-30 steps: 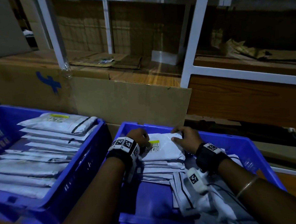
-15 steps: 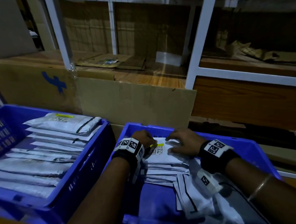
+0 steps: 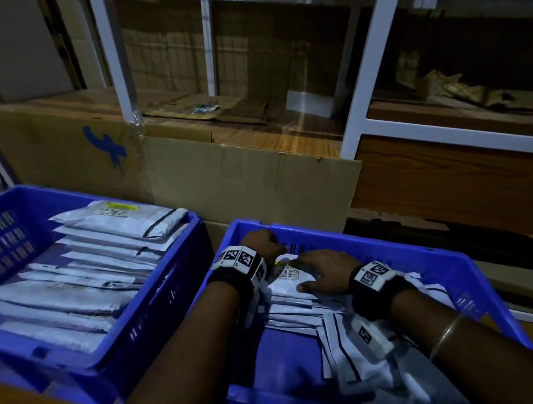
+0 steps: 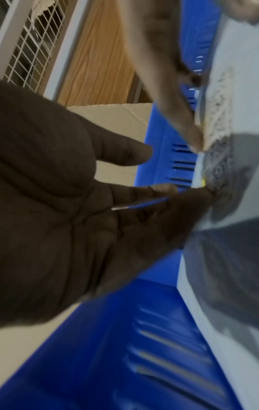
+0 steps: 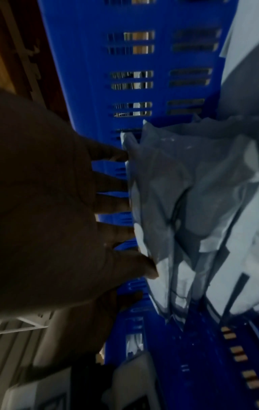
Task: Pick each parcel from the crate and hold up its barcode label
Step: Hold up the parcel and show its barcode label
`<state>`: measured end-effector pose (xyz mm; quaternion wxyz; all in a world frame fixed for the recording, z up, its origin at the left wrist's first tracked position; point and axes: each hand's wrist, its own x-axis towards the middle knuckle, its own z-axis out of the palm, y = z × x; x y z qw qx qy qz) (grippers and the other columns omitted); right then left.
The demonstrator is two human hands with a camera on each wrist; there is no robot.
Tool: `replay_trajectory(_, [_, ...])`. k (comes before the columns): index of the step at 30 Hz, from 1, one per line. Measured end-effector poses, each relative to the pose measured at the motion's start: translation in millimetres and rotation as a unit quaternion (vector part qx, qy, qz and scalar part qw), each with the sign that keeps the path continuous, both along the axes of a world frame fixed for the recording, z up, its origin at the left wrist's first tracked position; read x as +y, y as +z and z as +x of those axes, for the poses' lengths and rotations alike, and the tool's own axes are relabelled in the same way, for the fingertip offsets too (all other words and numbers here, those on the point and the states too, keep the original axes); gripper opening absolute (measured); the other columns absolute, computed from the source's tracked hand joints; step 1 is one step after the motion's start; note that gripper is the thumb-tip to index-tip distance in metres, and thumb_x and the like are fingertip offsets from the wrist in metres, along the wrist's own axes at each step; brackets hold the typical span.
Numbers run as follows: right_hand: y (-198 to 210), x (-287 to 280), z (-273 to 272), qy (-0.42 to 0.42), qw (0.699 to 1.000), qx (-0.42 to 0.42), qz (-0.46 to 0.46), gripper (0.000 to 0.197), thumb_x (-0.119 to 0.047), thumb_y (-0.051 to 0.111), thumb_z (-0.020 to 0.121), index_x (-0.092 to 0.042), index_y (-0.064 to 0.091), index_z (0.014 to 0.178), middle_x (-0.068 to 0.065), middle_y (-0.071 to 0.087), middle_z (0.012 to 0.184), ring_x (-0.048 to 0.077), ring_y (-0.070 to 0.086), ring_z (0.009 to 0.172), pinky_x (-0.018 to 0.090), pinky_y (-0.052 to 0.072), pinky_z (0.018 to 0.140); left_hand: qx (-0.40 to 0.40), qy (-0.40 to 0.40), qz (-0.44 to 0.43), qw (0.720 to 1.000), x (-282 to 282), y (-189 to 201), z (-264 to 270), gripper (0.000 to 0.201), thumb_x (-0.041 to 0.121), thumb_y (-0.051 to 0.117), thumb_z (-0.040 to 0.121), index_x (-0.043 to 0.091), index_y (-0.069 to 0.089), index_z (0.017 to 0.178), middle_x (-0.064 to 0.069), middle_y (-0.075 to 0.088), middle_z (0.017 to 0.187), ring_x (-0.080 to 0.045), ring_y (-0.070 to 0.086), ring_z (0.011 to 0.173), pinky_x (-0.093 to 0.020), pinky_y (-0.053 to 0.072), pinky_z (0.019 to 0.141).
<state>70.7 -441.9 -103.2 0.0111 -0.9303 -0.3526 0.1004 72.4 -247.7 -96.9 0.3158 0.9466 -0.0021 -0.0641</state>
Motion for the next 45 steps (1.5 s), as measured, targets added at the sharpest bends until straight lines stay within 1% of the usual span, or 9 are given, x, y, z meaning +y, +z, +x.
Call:
replay_trajectory(10, [-1,-25,7,-0.046,0.999,0.006,0.014,0.077,-0.073,0.066,0.071,-0.034,0.053,0.136,-0.011,0.053,0.138,0.015,0.051,0.126,0.040,0.046,0.101,0.033,0.009,0.005,0.999,-1,-2,1,0.030,0.033,0.064,0.089,0.010,0.070,0.107,-0.011,0.069,0.111,-0.024,0.062,0.104,-0.029,0.046,0.086])
replay_trajectory(16, [1,-27,1,-0.051,0.997,0.008,0.053,0.071,-0.062,0.072,0.075,-0.028,0.056,0.134,-0.006,0.056,0.136,0.017,0.053,0.123,0.036,0.045,0.100,0.012,-0.019,0.059,0.998,-14,-1,-6,0.032,0.038,0.062,0.090,0.012,0.070,0.106,-0.010,0.069,0.110,-0.024,0.062,0.105,-0.026,0.043,0.080])
replay_trajectory(23, [4,-30,-9,-0.055,0.994,0.025,0.089,0.060,-0.043,0.075,0.083,-0.015,0.058,0.133,0.002,0.058,0.137,0.020,0.053,0.125,0.026,0.038,0.102,0.024,-0.064,0.083,0.994,-19,-4,-7,0.033,0.042,0.060,0.087,0.016,0.070,0.105,-0.009,0.070,0.110,-0.025,0.063,0.101,-0.032,0.050,0.087])
replay_trajectory(26, [18,-41,-14,-0.085,0.986,0.026,0.142,0.049,-0.034,0.075,0.085,-0.017,0.062,0.129,0.001,0.061,0.132,0.017,0.054,0.121,0.021,0.037,0.094,0.021,-0.070,0.076,0.994,-21,1,-8,0.033,0.041,0.059,0.089,0.011,0.070,0.100,-0.012,0.069,0.108,-0.029,0.062,0.102,-0.031,0.046,0.083])
replay_trajectory(30, [39,-68,-21,-0.133,0.975,0.028,0.174,0.028,-0.023,0.068,0.091,-0.016,0.069,0.118,0.001,0.070,0.107,0.013,0.063,0.095,0.018,0.041,0.074,-0.005,-0.080,0.018,0.997,-31,7,-15,0.031,0.036,0.062,0.090,0.007,0.070,0.099,-0.010,0.068,0.096,-0.024,0.062,0.093,-0.026,0.040,0.073])
replay_trajectory(33, [50,-93,-26,-0.154,0.978,0.033,0.137,0.020,-0.014,0.068,0.089,-0.015,0.072,0.109,0.003,0.073,0.104,0.008,0.062,0.087,0.013,0.040,0.070,-0.025,-0.089,-0.012,0.996,-42,9,-19,0.029,0.038,0.065,0.089,0.011,0.070,0.100,-0.007,0.069,0.098,-0.019,0.060,0.090,-0.025,0.041,0.072])
replay_trajectory(39, [57,-132,-44,-0.194,0.980,0.035,0.020,0.018,-0.017,0.072,0.084,-0.015,0.074,0.102,0.005,0.074,0.096,0.017,0.067,0.089,0.025,0.047,0.077,-0.023,-0.152,-0.014,0.988,-61,15,-28,0.029,0.041,0.060,0.092,0.016,0.067,0.105,-0.002,0.067,0.111,-0.020,0.059,0.106,-0.023,0.037,0.080])
replay_trajectory(42, [57,-144,-48,-0.221,0.975,0.029,-0.010,0.022,-0.019,0.074,0.082,-0.016,0.075,0.104,0.005,0.075,0.097,0.016,0.067,0.090,0.018,0.040,0.072,-0.016,-0.172,-0.027,0.985,-65,18,-32,0.031,0.043,0.060,0.092,0.016,0.067,0.106,-0.003,0.068,0.106,-0.021,0.061,0.103,-0.025,0.040,0.080])
replay_trajectory(45, [54,-153,-52,-0.253,0.967,0.025,-0.027,0.027,-0.025,0.077,0.080,-0.016,0.075,0.106,0.003,0.075,0.101,0.016,0.067,0.096,0.021,0.043,0.078,-0.004,-0.191,-0.040,0.981,-70,19,-37,0.031,0.042,0.059,0.092,0.015,0.067,0.107,-0.004,0.067,0.097,-0.020,0.062,0.095,-0.027,0.043,0.076])
